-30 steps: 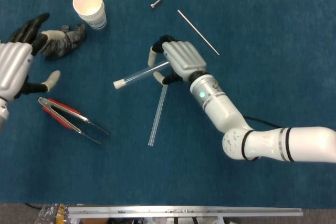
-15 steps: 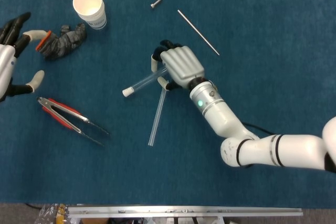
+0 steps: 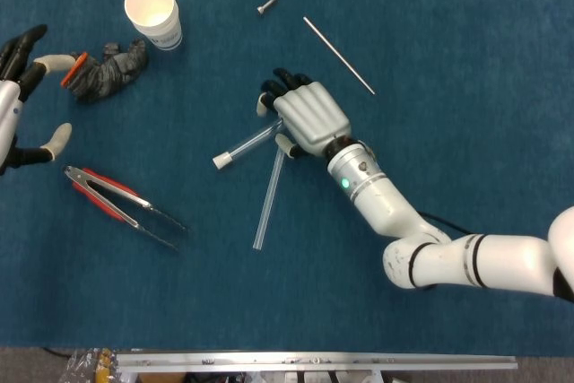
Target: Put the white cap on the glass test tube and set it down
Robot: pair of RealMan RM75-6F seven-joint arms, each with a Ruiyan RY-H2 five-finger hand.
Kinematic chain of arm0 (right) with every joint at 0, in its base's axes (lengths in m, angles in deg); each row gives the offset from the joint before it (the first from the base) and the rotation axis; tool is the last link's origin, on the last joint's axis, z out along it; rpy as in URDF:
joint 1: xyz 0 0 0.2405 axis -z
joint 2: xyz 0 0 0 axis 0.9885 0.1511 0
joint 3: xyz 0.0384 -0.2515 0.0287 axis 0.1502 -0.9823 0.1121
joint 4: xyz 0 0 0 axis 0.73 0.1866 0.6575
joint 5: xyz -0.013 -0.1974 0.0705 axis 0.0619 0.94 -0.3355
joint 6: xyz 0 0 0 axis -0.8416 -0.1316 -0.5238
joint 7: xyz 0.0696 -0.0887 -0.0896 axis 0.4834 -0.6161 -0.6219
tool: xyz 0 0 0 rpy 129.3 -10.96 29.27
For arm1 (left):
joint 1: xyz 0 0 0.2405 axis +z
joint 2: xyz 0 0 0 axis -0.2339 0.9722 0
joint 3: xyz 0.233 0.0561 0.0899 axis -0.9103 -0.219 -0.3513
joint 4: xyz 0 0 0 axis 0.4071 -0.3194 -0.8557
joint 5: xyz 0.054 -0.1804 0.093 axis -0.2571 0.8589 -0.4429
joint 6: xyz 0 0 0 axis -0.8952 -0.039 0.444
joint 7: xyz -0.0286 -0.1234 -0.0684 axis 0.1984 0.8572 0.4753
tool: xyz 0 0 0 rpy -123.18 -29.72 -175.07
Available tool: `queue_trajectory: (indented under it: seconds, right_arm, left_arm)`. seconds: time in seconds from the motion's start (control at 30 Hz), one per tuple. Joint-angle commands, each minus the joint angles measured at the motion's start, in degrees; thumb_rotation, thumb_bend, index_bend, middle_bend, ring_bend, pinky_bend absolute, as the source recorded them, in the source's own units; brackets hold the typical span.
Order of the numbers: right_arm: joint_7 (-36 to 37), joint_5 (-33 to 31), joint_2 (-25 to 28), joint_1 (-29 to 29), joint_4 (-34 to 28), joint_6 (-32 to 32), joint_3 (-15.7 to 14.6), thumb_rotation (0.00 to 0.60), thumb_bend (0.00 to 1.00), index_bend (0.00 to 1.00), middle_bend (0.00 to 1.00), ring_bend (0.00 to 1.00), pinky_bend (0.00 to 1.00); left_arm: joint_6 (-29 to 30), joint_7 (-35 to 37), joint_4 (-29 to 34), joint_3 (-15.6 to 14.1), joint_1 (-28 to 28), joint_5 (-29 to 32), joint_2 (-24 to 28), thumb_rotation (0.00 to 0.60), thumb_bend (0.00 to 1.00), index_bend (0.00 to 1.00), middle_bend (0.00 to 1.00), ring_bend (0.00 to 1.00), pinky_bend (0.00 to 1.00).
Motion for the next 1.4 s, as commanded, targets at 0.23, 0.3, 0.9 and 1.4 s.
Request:
queue_trajectory:
  seconds: [0.23,0.3,0.9,1.4]
  right_arm:
    - [-1.5,0.5,5.2,2.5,-6.0,-1.8,1.5,0.600,0.34,0.21,0.15,0.04,0.17]
    - [-1.5,0.5,7.6,3.5,-8.8,-2.7,1.8,0.600,0.34,0.21,0.15,0.04,0.17]
    - [-9.1,6.1,42.2,21.4,-45.1,-23.3,-7.1,0.600,0.34,0.26,0.22,0.13,0.18]
    - [-4.0,19.0,51.9,38.1,-50.5,-38.5,-15.2,0.600,0.34,0.26,0.22,0.13,0.18]
  left_arm:
    - [0.5,-0.3,0.2,0.0,0.3,-0.4,0.0,0.600,0.34,0.21,0.00,0.00,0.02]
    - [1.1,-0.2,-0.1,-0.1,0.7,-0.5,0.0,0.600,0.34,0.21,0.00,0.00,0.02]
    - [10.3,-9.8,-8.4,-2.3,5.6,-4.5,-4.9,0.600,0.34,0.21,0.00,0.00,0.02]
    - [16.7,-12.8,-9.4,-3.5,10.8,-4.7,-6.2,0.600,0.34,0.21,0.00,0.00,0.02]
